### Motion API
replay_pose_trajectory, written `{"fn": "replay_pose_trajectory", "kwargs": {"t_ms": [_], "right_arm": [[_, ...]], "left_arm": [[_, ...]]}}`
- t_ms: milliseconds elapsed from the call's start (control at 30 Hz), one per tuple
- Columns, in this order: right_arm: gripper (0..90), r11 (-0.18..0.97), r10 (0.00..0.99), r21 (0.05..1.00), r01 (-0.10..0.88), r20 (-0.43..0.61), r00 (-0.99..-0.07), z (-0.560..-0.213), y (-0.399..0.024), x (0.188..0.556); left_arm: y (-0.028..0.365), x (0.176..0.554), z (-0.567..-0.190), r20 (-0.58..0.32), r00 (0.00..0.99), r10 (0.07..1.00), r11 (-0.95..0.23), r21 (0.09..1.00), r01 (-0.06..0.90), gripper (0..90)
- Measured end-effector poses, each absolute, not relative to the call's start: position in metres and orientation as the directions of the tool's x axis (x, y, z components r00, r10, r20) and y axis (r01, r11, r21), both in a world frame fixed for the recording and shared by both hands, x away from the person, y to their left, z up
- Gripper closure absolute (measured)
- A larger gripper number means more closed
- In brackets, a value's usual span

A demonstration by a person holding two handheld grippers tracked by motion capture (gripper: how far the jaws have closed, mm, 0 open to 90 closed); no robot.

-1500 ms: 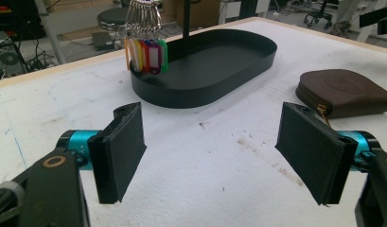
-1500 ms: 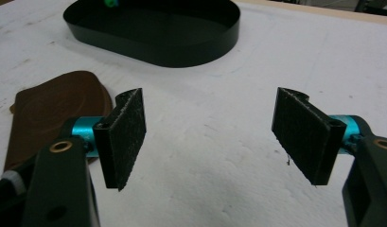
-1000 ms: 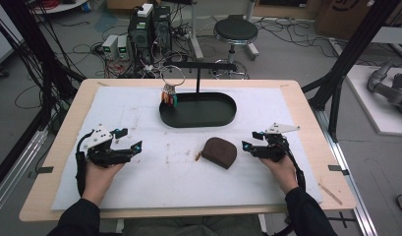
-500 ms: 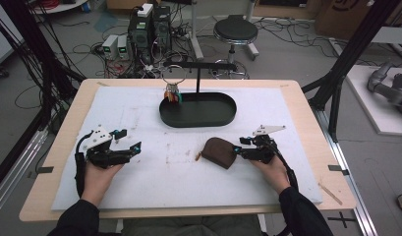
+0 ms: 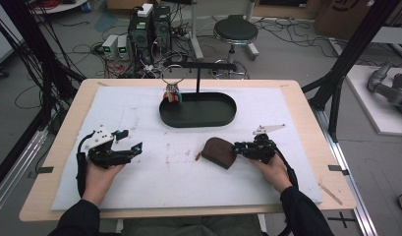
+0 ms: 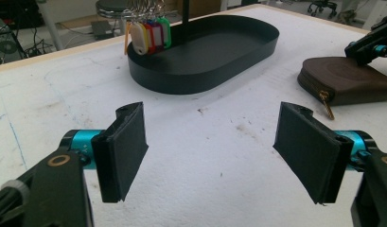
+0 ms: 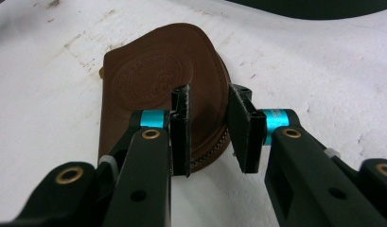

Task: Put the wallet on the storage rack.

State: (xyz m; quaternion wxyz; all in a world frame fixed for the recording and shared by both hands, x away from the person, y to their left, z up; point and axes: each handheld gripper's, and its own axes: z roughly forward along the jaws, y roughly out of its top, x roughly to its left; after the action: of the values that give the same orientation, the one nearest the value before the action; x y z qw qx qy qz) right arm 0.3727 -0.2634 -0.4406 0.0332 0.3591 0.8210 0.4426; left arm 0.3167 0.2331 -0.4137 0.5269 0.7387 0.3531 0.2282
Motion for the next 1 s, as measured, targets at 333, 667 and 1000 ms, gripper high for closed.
{"fn": "replay_pose_trajectory", "kwargs": {"t_ms": [333, 667, 1000], "right_arm": [[88.0, 0.366, 0.619, 0.786, 0.498, 0.194, -0.761, -0.433, -0.262, 0.367], [89.9, 0.366, 0.571, 0.852, 0.375, 0.112, -0.813, -0.414, -0.255, 0.354], [90.0, 0.41, 0.482, 0.877, 0.249, 0.024, -0.876, -0.402, -0.25, 0.341]], "left_arm": [[0.231, 0.317, -0.413, -0.033, 0.651, 0.758, -0.197, 0.94, 0.278, 25.7], [0.222, 0.316, -0.41, -0.031, 0.666, 0.745, -0.194, 0.946, 0.261, 25.7], [0.186, 0.322, -0.396, -0.024, 0.756, 0.654, -0.212, 0.953, 0.214, 25.7]]}}
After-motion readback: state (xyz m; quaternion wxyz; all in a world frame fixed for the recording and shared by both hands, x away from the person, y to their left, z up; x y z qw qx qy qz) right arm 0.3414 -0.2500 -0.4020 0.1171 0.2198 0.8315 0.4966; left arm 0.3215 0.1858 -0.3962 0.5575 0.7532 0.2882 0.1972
